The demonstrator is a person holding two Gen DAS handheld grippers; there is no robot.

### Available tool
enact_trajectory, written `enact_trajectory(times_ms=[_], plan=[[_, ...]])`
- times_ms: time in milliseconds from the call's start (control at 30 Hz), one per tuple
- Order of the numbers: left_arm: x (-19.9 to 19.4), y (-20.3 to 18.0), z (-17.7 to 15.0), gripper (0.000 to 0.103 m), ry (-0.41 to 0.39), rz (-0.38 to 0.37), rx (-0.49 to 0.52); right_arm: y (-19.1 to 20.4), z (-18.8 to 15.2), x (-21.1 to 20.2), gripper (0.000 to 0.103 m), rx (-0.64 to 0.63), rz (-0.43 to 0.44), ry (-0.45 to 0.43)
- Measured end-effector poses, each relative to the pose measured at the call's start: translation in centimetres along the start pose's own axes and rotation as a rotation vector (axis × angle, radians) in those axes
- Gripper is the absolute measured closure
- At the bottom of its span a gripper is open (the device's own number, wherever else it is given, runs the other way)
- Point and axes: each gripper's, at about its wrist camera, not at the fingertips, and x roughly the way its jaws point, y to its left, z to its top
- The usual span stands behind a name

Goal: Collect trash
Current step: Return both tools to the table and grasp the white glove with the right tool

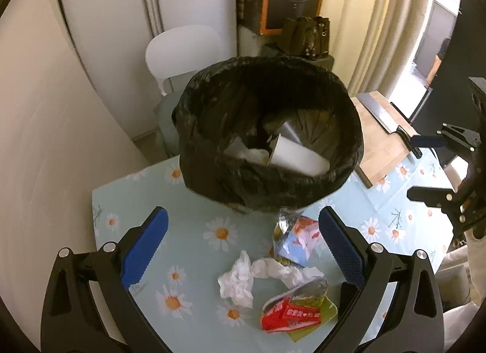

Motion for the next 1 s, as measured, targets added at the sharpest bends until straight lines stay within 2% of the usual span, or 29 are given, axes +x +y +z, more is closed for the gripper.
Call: enact_trajectory(times_ms=[267,400,533,633,733,1000], plan=[[0.0,-1.2,-3.2,0.006,0.046,0.029,-0.057,0.2,-2.5,0.5,0.015,-0.031,0.044,0.059],[0.1,-1.6,-4.5,0.006,0.061,0.009,-0.096,0.1,-3.7,0.6,0.015,-0.034,0.055,0.082],[0.0,-2.0,-5.8,0.006,0.067,0.011,-0.127,0.1,-5.2,1.5,0.015,-0.029,0.103,0.127],[-0.2,-2.4,-6.8,0.006,0.075,0.021,-0.139,0.2,-6.2,2.3,0.015,-0.020,0.134,0.155],[-0.3,-2.9,-7.8,0.006,0.091,0.044,-0.142,0.4,-7.4,3.1,0.015,-0.033,0.129,0.182],[0.0,-4.7,-10.7,0.006,0.142,0.042,-0.151,0.9,-9.6,5.3,0.015,-0.046,0.155,0.250]])
